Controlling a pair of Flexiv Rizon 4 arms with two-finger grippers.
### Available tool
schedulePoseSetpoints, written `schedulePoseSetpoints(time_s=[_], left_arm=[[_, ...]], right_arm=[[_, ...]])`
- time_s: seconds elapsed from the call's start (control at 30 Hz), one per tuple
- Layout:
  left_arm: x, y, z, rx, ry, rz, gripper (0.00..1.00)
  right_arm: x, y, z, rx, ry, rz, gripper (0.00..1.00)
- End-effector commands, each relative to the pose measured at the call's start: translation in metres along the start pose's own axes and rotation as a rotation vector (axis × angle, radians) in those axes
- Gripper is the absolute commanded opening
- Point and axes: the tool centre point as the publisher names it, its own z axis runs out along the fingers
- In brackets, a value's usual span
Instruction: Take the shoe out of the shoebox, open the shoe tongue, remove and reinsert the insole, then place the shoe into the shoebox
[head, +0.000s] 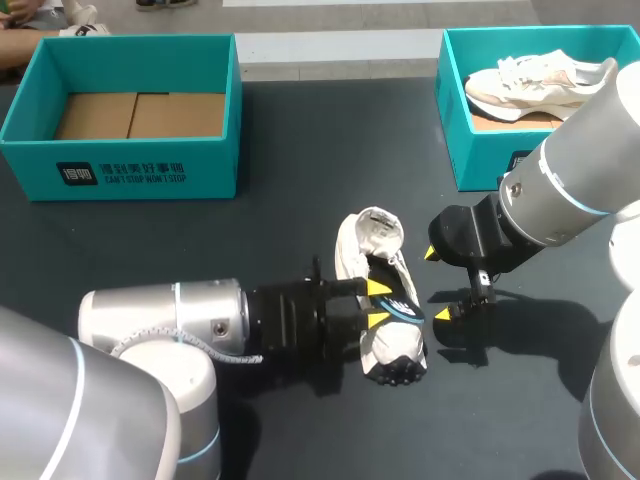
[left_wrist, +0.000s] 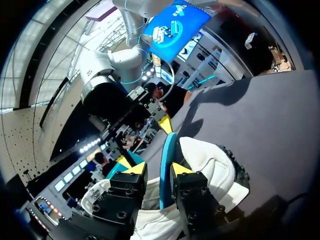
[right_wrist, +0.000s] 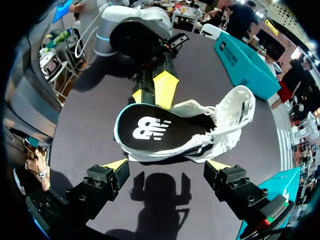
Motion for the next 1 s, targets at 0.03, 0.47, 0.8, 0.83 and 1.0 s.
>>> schedulePoseSetpoints(time_s=[0.03,0.47,0.8,0.83,1.0], left_arm=[[0.006,0.002,0.006,0.001,0.025,-0.014,0.21],[0.010,0.031,0.005,-0.065,0.079,-0.028,0.00],[0.005,0.010,-0.003,-0.027,0.053,-0.017,0.42],[0.004,0.008,-0.005,-0.025,0.050,-0.016,0.44],[-0.007,-0.003,-0.010,0.001,0.026,-0.007,0.48]], right_arm=[[0.002,0.000,-0.001,0.000,-0.001,0.000,1.00],[0.002,0.000,-0.001,0.000,-0.001,0.000,1.00],[0.002,0.000,-0.001,0.000,-0.001,0.000,1.00],[0.002,0.000,-0.001,0.000,-0.001,0.000,1.00],[0.002,0.000,-0.001,0.000,-0.001,0.000,1.00]])
